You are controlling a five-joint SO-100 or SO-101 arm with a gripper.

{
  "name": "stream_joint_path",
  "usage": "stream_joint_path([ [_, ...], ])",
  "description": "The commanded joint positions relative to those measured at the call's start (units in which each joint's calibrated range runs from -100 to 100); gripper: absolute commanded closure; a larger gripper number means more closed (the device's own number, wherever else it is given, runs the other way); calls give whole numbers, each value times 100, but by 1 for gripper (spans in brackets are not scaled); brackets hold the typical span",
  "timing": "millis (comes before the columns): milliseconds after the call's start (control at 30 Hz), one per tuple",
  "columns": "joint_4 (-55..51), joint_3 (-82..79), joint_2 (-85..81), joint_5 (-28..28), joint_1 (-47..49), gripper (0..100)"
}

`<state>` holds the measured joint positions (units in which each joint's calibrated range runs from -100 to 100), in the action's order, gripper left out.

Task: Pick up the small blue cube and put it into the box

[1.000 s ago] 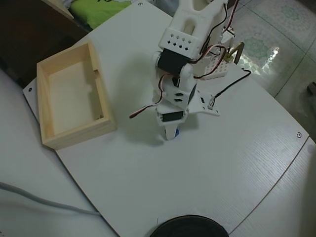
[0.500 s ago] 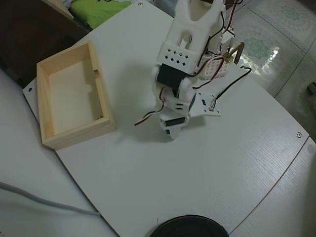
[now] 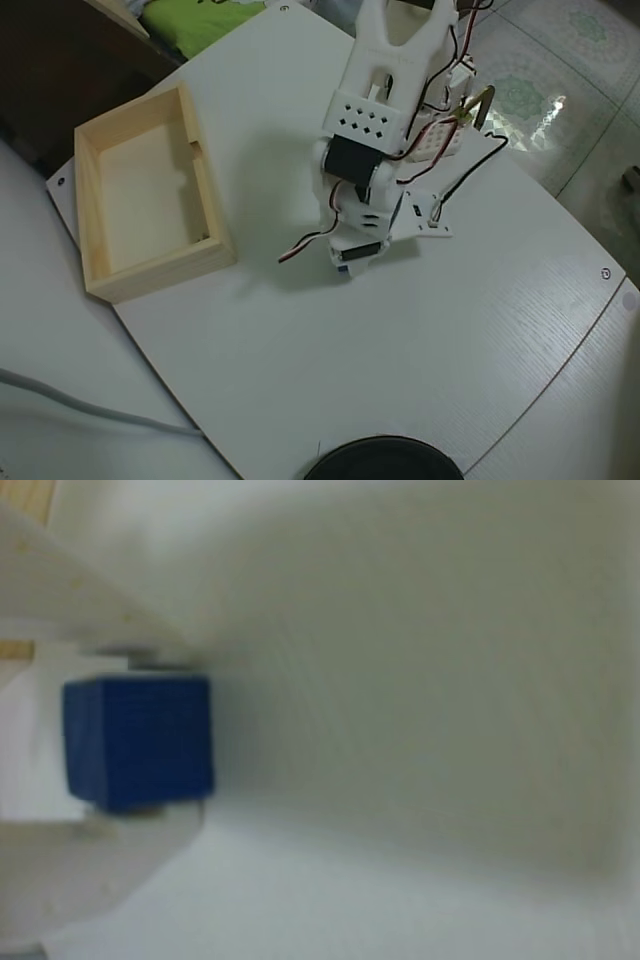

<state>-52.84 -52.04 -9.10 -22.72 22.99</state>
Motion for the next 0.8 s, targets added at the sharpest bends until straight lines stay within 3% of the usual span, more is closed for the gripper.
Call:
stream_joint_path([
  [0, 7, 226, -3, -16, -32, 90],
  [567, 7, 244, -96, -5, -32, 92],
  [767, -511, 1005, -105, 5, -91, 92],
])
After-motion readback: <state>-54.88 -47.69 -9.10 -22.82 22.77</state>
